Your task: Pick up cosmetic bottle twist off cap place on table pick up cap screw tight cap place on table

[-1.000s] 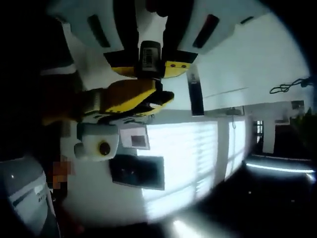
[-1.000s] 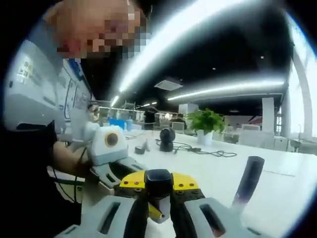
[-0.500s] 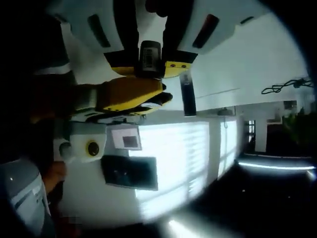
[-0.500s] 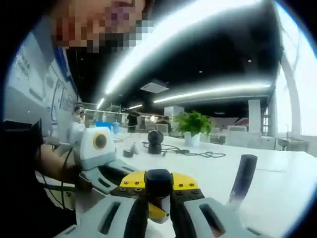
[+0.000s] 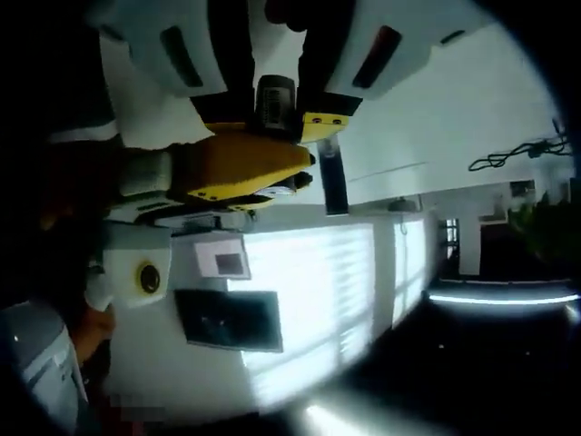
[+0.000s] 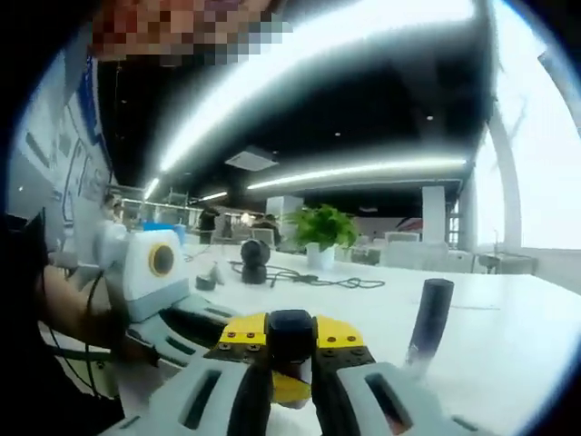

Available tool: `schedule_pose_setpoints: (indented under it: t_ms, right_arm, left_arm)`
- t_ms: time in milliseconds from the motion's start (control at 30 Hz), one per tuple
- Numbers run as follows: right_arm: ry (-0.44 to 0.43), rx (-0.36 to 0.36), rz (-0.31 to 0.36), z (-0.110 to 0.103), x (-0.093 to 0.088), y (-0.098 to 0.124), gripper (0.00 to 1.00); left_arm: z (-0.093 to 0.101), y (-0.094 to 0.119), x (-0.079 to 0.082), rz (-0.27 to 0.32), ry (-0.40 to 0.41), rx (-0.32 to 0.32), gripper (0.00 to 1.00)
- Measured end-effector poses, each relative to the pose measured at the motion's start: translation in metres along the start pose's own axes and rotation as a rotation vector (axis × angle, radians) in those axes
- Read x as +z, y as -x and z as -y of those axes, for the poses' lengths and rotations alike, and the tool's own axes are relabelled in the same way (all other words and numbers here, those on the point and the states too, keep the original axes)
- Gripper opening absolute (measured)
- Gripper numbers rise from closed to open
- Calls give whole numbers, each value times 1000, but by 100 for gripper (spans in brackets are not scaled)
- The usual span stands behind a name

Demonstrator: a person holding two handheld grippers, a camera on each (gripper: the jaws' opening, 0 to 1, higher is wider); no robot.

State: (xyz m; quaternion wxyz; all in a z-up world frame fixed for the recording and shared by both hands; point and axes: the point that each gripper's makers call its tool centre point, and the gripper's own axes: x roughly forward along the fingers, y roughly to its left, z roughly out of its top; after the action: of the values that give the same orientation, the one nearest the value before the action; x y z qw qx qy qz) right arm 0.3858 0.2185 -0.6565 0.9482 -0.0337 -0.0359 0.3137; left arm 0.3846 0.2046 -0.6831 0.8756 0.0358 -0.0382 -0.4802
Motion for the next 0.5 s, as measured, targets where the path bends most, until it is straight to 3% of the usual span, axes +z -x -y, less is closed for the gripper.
schedule_pose_setpoints:
  t_ms: [500]
  right_arm:
    - [0,-128,-21,3,-2,-4,9]
  left_arm:
    - [-6,0,-2,-10,-3,29,7]
